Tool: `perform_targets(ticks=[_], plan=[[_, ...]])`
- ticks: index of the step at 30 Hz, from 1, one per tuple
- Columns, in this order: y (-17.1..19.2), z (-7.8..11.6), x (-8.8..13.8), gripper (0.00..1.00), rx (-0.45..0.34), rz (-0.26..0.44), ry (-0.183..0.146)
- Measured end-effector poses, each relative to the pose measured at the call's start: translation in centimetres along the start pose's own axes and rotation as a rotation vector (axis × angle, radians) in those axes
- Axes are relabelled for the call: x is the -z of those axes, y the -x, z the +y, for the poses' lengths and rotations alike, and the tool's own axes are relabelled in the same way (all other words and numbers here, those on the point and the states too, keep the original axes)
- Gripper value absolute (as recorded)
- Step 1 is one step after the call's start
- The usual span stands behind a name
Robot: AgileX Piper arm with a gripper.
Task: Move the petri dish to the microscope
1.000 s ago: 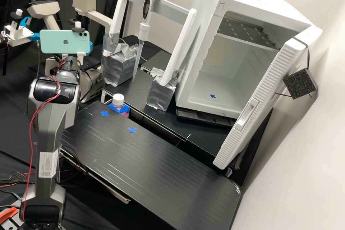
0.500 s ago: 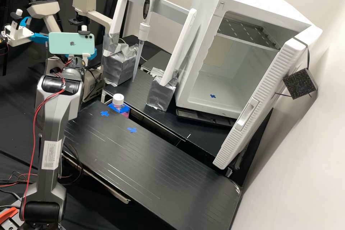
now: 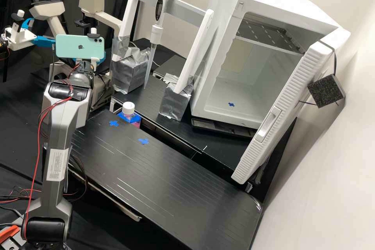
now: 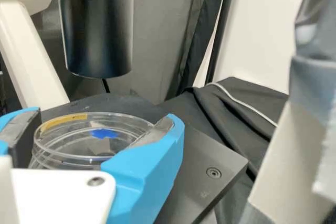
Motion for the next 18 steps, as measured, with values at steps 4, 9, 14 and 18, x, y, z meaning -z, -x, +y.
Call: perform_targets(ticks=[4,9,14,18], plan=[[-0.09,0.22,0.18,0.00,-0.007,0.006,0.000],[-0.10,0.27,0.21,0.00,-0.008,0.007,0.001],[-0.08,0.17,0.14,0.00,-0.007,0.006,0.000],[0.33,0.21,0.20,0.00,-0.003,0.003,0.000]])
